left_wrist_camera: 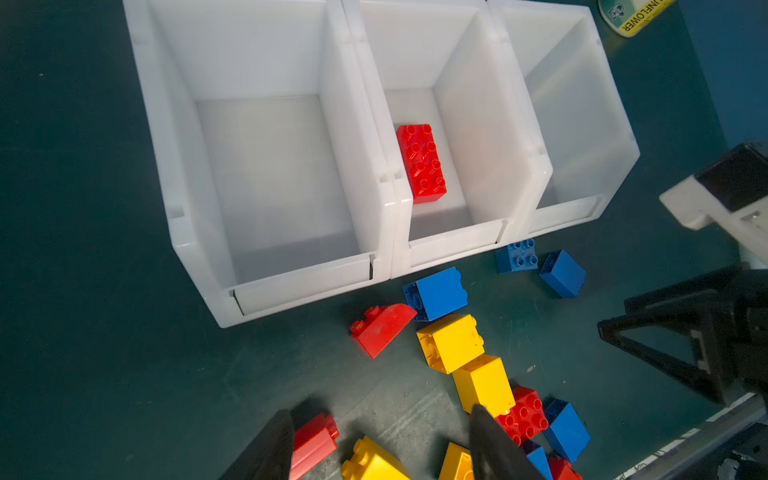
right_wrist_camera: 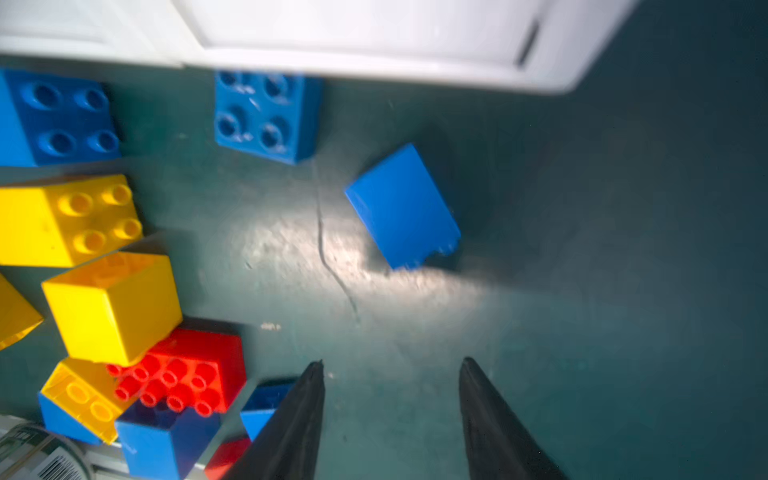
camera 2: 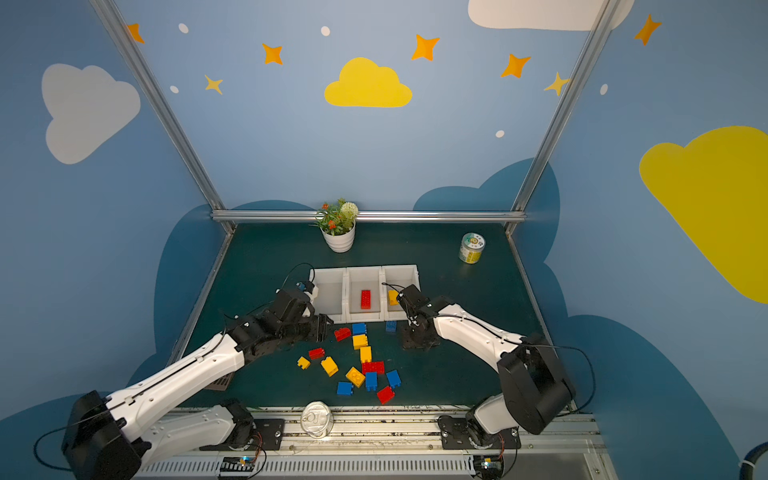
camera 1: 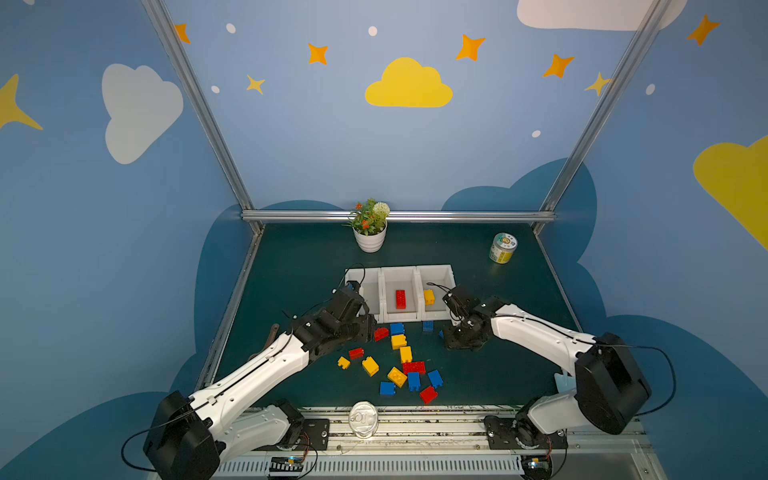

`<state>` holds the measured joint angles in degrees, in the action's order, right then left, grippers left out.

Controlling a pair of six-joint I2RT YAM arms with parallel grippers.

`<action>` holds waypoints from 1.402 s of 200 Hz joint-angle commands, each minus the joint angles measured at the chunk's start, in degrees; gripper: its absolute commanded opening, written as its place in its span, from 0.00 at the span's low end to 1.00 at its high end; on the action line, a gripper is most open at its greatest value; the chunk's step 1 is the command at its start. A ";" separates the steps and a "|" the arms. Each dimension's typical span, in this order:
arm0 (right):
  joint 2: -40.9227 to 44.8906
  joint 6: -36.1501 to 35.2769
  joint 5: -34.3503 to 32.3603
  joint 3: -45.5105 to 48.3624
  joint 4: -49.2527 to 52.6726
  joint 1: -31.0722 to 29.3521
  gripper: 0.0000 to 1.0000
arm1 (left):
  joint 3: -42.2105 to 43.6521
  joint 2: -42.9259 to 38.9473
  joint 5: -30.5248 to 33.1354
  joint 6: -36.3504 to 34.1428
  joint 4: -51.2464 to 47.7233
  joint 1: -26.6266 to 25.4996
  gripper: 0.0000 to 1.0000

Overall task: Sort the legos into containers by color
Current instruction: 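Grasp a blue brick with the right gripper while the left gripper withdraws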

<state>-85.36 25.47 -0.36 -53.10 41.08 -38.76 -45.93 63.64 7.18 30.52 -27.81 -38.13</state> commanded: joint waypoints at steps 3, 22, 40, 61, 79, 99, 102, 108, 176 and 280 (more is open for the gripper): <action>-2.75 -6.20 -0.21 -2.50 -1.66 0.57 0.54 | 0.59 -1.21 0.36 1.39 -0.75 0.18 0.67; -5.03 -8.88 -0.19 -3.46 -2.88 1.03 0.55 | 1.48 -2.09 0.64 1.79 -0.30 0.17 0.67; -6.99 -10.32 0.03 -4.28 -3.77 1.63 0.56 | 1.92 -3.06 0.64 2.14 0.09 0.16 0.67; -8.78 -10.71 -1.48 -5.70 -3.53 2.23 0.56 | 2.21 -4.04 1.14 2.42 -0.15 0.19 0.67; -10.14 -10.80 -2.65 -6.78 -3.02 2.85 0.57 | 2.67 -4.84 1.64 2.74 -0.07 0.23 0.67; -11.00 -11.11 -2.72 -6.78 -3.70 3.46 0.57 | 3.35 -5.54 1.70 3.18 0.27 0.17 0.67; -11.10 -11.02 -2.65 -6.83 -3.80 3.54 0.57 | 3.41 -5.67 1.70 3.14 0.30 0.16 0.67; -11.38 -11.13 -2.31 -6.99 -3.86 3.69 0.57 | 3.56 -5.75 1.70 3.28 0.38 0.20 0.68; -14.75 -10.42 -1.09 -7.49 -5.01 3.35 0.48 | 3.90 -5.80 1.61 3.40 0.34 0.24 0.68; -13.61 -5.82 -2.12 -3.24 -5.09 -0.88 0.31 | 5.61 -7.80 2.03 3.80 0.74 0.24 0.68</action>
<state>-98.85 17.69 -3.44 -58.48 34.46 -38.13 -41.19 57.19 8.67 34.13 -27.29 -38.13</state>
